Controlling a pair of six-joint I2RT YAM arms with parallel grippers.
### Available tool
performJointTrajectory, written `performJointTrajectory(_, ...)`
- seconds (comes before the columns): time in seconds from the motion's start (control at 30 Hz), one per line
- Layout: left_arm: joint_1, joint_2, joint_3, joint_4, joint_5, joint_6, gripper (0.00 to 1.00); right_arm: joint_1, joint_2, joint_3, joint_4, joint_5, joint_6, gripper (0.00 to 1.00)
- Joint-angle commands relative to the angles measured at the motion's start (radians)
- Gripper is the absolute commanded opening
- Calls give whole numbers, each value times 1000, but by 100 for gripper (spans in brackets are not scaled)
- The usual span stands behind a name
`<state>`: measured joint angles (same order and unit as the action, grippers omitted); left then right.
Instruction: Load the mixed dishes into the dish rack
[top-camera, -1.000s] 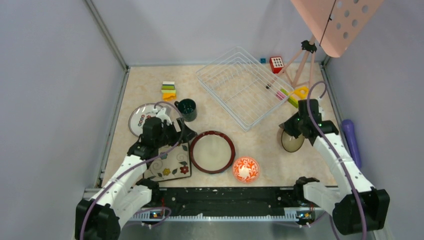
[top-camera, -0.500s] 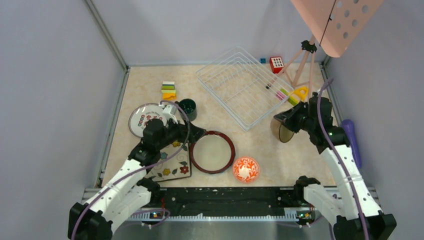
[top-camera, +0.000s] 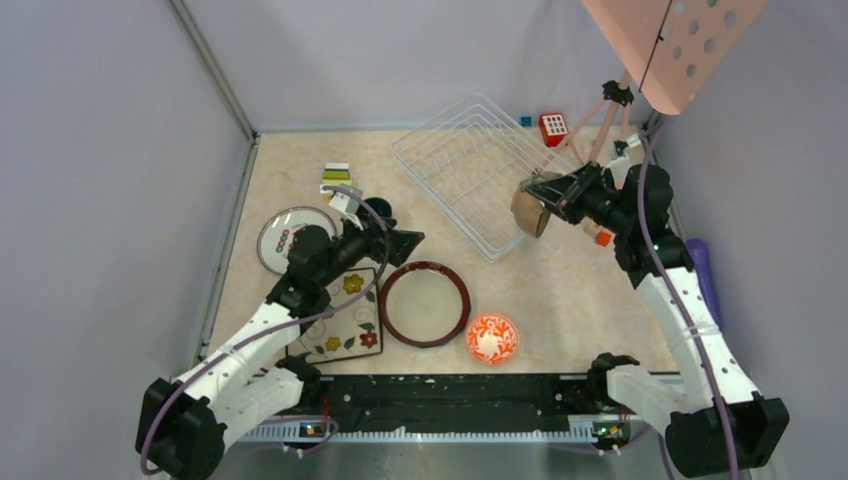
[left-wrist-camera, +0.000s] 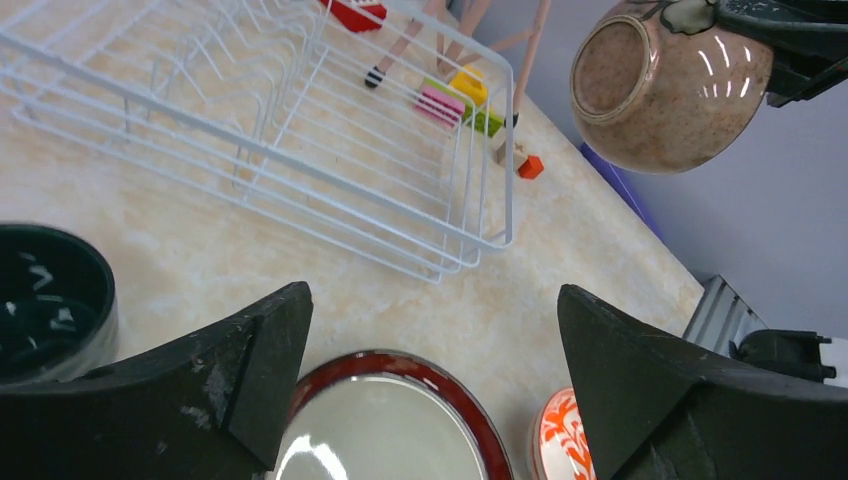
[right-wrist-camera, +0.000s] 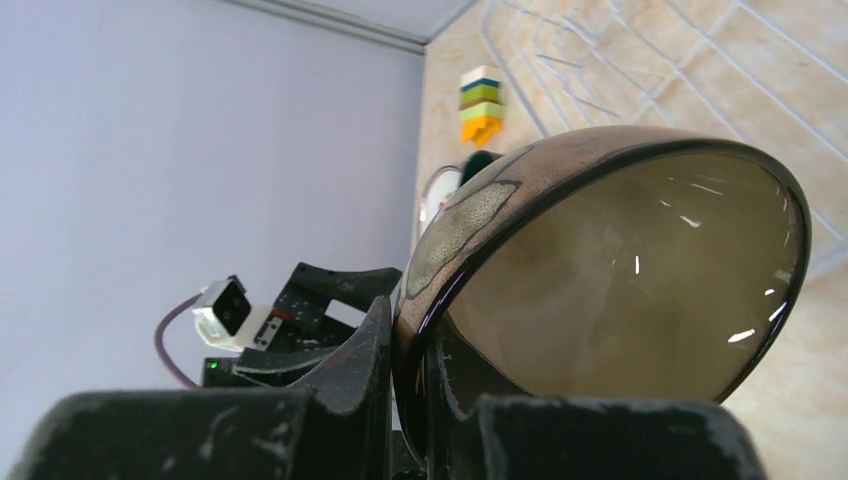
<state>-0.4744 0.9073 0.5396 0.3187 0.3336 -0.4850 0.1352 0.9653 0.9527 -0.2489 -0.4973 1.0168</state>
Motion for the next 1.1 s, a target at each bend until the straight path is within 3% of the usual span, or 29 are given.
performJointTrajectory(0.0,-8,51,56,216,-1,114,98,-3,48,75,424,-130,110,0)
performJointTrajectory(0.47,-67,428,349,400,98,398,98,7,340,7,1003,-234,401,0)
performJointTrajectory(0.63,-130,516,377,474,72,449,98,18,390,-75,1161,-164,488,0)
performJointTrajectory(0.9,-181,630,478,424,78,585,98,96,443,-119,1244,-48,559,0)
performJointTrajectory(1.07,-190,656,538,303,75,640,98,118,450,-109,1235,-33,559,0)
